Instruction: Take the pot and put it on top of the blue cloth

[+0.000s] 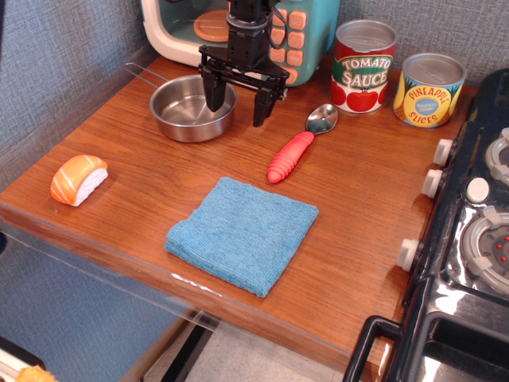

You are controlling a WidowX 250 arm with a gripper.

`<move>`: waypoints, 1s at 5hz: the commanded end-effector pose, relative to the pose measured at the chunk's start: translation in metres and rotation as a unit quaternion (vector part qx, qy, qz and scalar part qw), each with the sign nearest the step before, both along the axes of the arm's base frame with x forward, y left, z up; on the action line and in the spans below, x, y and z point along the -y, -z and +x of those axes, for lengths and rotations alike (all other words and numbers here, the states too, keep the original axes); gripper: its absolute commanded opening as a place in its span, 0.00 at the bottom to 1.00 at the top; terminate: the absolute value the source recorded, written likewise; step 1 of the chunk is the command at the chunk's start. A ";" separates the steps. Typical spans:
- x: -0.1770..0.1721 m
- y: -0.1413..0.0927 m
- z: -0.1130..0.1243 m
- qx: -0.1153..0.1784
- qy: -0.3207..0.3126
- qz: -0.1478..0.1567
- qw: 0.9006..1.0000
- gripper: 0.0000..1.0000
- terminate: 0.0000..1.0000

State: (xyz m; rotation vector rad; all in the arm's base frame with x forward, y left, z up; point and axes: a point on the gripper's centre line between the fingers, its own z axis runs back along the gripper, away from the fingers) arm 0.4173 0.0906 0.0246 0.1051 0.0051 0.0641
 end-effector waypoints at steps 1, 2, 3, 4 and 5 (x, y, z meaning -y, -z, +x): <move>-0.012 -0.008 0.003 0.018 -0.012 -0.019 1.000 0.00 0.00; -0.009 -0.009 0.002 0.020 -0.012 -0.025 0.999 0.00 0.00; -0.008 -0.016 -0.001 0.034 -0.023 -0.030 0.999 0.00 0.00; -0.009 -0.026 -0.002 0.058 -0.047 -0.038 0.997 0.00 0.00; 0.000 -0.056 -0.008 0.112 -0.116 -0.051 0.986 0.00 0.00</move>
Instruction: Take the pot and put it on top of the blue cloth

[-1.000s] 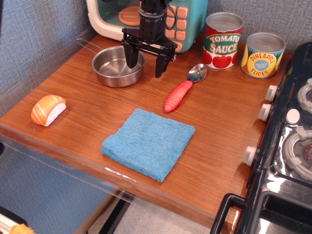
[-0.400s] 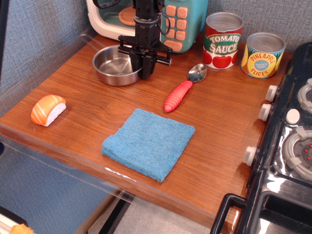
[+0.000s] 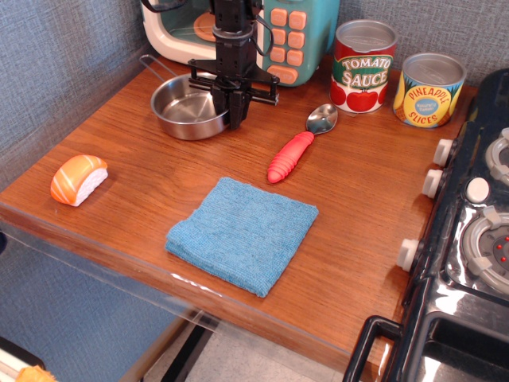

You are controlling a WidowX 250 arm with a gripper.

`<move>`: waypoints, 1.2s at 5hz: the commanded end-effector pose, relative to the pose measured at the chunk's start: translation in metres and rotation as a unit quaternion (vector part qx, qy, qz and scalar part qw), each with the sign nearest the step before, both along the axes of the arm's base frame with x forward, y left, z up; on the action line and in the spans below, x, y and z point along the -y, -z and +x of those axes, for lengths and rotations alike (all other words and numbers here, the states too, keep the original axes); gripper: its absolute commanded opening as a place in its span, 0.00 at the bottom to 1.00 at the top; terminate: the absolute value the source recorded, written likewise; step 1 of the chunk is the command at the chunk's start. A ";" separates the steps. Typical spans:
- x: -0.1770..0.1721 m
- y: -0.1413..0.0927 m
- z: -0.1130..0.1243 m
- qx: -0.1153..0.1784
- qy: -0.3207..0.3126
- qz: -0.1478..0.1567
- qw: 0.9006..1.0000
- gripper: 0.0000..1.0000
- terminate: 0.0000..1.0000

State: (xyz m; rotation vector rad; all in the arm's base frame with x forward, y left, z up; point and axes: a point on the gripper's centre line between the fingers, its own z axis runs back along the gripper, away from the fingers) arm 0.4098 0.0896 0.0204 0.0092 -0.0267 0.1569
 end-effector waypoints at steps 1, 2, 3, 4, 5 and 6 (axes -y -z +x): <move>0.026 -0.087 -0.012 0.116 -0.066 -0.004 0.991 0.00 0.00; 0.068 -0.088 -0.044 0.100 -0.014 -0.004 0.995 0.00 0.00; 0.093 -0.077 -0.076 0.083 0.024 -0.005 0.996 0.00 0.00; 0.113 -0.068 -0.094 0.070 0.053 -0.004 0.996 0.00 0.00; 0.118 -0.059 -0.105 0.053 0.057 0.002 0.997 0.00 0.00; 0.118 -0.047 -0.112 0.030 0.054 -0.002 0.998 0.00 0.00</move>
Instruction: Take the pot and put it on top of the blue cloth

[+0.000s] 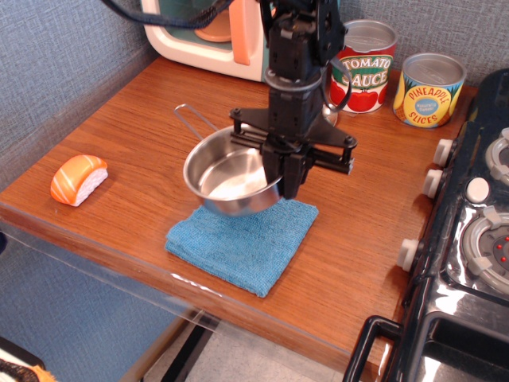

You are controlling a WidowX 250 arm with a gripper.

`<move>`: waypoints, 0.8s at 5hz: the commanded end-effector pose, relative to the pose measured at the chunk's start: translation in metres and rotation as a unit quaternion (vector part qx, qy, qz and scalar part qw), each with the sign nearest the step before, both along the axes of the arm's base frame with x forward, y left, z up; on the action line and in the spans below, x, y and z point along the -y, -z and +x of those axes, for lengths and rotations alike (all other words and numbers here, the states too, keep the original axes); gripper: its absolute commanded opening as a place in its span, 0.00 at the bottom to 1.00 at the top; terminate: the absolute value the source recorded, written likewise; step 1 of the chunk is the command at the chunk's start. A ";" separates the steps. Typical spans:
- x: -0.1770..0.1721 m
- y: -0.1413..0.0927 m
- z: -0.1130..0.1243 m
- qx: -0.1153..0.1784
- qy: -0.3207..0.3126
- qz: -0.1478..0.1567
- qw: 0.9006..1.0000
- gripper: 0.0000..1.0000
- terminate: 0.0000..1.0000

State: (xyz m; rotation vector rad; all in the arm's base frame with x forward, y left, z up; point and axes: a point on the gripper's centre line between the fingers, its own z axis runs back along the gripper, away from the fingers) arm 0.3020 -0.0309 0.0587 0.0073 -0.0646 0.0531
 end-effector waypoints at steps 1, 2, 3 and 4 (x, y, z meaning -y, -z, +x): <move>0.002 0.000 -0.009 -0.012 0.008 -0.006 1.000 0.00 0.00; 0.003 0.009 -0.018 -0.031 0.010 0.000 0.999 0.00 0.00; 0.005 0.018 -0.025 -0.047 0.015 0.004 0.999 0.00 0.00; 0.006 0.019 -0.025 -0.051 0.016 0.005 0.999 1.00 0.00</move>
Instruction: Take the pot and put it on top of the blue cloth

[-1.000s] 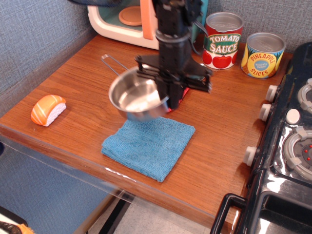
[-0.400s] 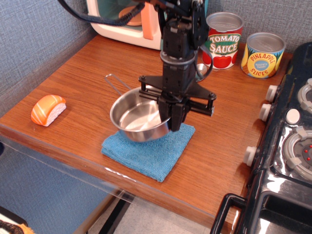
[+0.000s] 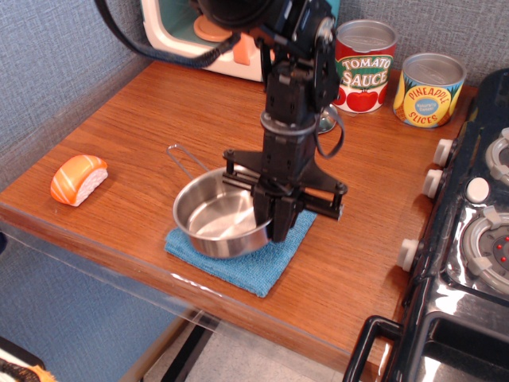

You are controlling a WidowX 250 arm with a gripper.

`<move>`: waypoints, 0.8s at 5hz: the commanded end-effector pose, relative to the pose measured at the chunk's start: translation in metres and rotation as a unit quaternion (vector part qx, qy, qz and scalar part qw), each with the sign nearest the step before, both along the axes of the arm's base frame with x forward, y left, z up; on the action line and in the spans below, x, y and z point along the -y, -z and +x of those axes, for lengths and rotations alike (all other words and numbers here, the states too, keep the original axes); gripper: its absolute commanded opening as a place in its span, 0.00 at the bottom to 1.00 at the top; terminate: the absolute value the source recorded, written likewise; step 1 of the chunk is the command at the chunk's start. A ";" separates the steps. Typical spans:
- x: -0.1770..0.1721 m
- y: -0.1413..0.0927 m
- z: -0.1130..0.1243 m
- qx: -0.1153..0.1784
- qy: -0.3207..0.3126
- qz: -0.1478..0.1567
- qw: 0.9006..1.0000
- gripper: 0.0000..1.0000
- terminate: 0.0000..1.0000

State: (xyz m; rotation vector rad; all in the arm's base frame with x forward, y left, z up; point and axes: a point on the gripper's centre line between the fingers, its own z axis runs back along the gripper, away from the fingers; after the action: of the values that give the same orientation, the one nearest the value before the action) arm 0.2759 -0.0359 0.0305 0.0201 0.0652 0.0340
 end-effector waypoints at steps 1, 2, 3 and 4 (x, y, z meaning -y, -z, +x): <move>0.004 -0.011 0.001 0.020 0.012 0.002 1.000 1.00 0.00; 0.003 -0.027 0.000 0.048 0.019 -0.005 0.999 1.00 0.00; -0.015 -0.057 0.000 0.093 0.006 -0.006 0.996 1.00 0.00; -0.041 -0.068 0.004 0.115 -0.024 -0.014 0.993 1.00 0.00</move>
State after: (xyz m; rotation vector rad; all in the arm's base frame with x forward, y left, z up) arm 0.2792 0.0027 0.0825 -0.0136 -0.1055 0.0969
